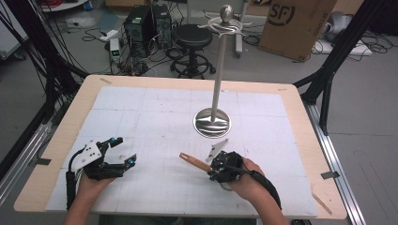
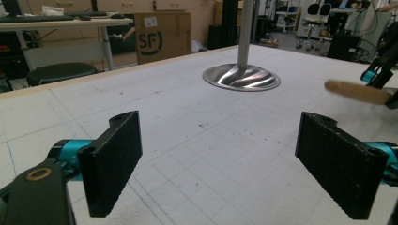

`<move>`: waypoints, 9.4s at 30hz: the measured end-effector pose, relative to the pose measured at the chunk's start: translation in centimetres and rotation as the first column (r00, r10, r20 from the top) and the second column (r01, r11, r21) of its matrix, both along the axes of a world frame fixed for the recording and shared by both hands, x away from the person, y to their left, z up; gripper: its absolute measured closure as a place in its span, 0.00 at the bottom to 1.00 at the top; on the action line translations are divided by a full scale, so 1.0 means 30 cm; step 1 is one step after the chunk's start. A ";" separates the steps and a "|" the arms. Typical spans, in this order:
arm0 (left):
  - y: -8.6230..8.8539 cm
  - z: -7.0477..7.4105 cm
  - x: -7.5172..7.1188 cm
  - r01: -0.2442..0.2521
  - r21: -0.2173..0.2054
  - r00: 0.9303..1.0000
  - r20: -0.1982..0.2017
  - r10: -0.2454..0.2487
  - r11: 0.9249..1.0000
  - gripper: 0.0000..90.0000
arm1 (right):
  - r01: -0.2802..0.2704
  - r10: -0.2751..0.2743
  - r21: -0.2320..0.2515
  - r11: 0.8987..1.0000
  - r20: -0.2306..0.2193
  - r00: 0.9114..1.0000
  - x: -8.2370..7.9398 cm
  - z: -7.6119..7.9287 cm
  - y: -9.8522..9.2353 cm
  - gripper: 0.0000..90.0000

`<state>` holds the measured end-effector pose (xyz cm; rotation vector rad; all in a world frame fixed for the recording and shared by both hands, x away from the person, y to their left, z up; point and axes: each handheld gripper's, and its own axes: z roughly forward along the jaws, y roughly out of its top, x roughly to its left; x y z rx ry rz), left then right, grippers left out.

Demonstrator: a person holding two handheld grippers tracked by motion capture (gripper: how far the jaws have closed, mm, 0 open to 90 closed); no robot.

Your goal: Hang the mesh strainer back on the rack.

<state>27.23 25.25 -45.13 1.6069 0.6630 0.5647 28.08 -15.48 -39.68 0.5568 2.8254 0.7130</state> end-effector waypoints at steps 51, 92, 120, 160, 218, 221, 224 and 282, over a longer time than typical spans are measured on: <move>-0.048 0.166 -0.033 0.143 -0.080 0.990 0.011 -0.142 0.987 0.18 | -0.091 -0.031 0.585 0.806 0.195 0.980 -0.044 0.061 -0.198 0.76; -0.368 0.439 0.006 0.414 -0.039 0.907 0.099 -0.409 0.909 0.18 | -0.210 0.055 0.681 0.702 0.242 0.969 -0.011 0.153 -0.129 0.76; -0.466 0.436 0.023 0.501 -0.024 0.862 0.096 -0.497 0.865 0.42 | -0.260 0.108 0.677 0.689 0.259 0.960 -0.023 0.171 -0.064 0.76; -0.499 0.433 0.025 0.556 -0.017 0.827 0.113 -0.551 0.831 0.76 | -0.269 0.101 0.706 0.656 0.270 0.957 -0.017 0.144 -0.008 0.76; -0.356 0.643 0.238 0.431 0.011 0.901 0.061 -0.430 0.902 0.76 | -0.006 -0.132 0.657 0.754 0.161 0.978 -0.040 0.013 -0.229 0.37; -0.370 0.662 0.252 0.440 0.033 0.896 0.052 -0.441 0.897 0.76 | -0.008 -0.127 0.657 0.754 0.158 0.979 -0.039 0.013 -0.228 0.37; -0.386 0.686 0.270 0.449 0.046 0.891 0.049 -0.451 0.893 0.76 | -0.006 -0.130 0.658 0.753 0.157 0.979 -0.040 0.014 -0.230 0.36; -0.534 0.918 0.581 0.297 0.126 0.951 0.044 -0.305 0.946 0.76 | 0.002 -0.138 0.676 0.737 0.147 0.980 -0.045 0.010 -0.271 0.35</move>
